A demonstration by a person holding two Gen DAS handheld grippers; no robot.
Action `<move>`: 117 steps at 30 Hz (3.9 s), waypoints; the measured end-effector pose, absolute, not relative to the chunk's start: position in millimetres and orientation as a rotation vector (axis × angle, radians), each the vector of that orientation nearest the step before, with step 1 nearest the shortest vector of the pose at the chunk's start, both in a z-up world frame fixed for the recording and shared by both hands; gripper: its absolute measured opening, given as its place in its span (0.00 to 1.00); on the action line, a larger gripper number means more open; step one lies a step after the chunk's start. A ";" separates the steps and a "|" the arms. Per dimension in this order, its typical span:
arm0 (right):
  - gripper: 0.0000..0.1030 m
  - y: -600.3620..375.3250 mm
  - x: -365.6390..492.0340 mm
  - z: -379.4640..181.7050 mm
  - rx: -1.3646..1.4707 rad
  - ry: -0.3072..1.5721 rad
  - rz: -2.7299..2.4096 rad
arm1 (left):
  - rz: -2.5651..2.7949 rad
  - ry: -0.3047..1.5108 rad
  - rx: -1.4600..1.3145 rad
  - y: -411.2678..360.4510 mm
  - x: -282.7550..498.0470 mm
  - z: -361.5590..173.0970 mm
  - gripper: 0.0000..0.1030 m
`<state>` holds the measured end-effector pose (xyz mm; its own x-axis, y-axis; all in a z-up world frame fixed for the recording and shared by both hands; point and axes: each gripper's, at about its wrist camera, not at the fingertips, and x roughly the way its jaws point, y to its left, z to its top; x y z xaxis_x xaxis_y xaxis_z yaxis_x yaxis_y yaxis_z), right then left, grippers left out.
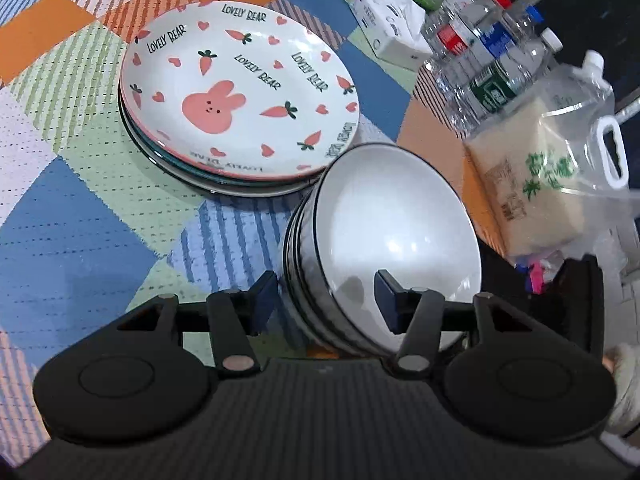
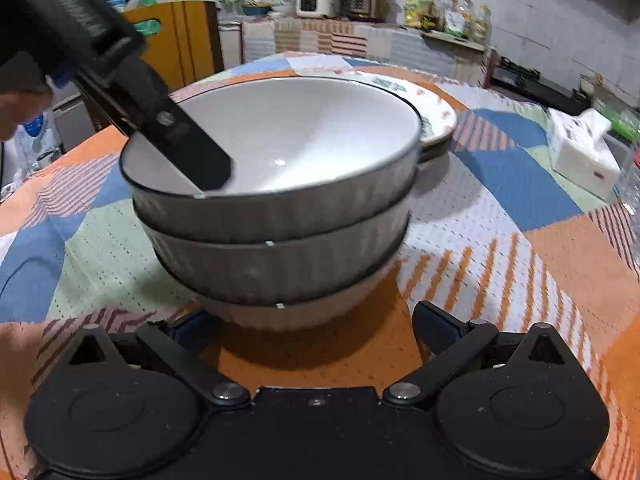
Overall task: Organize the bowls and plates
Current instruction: 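Close both tools on the rim of the three-bowl stack and lift, then carry the bowl stack over and lower it onto the bunny plate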
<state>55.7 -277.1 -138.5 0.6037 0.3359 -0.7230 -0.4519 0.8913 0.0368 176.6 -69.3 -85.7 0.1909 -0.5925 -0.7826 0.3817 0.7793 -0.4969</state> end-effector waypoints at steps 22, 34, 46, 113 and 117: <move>1.00 -254.0 53.1 -135.9 -0.159 0.755 0.559 | -0.677 1.269 -0.210 -66.6 162.2 -93.3 0.45; 1.00 -243.2 48.8 -104.5 -0.122 0.686 0.558 | -0.701 1.208 -0.214 -40.4 158.3 -49.8 0.46; 1.00 -231.8 79.7 -68.0 -0.137 0.580 0.582 | -0.648 1.132 -0.153 -32.2 201.3 0.9 0.47; 1.00 -221.2 162.4 -99.2 -0.199 0.752 0.391 | -0.390 0.854 -0.123 -44.1 253.5 -28.9 0.55; 1.00 -231.9 144.5 -88.7 -0.133 0.747 0.343 | -0.353 0.850 -0.092 -35.4 236.3 -12.6 0.55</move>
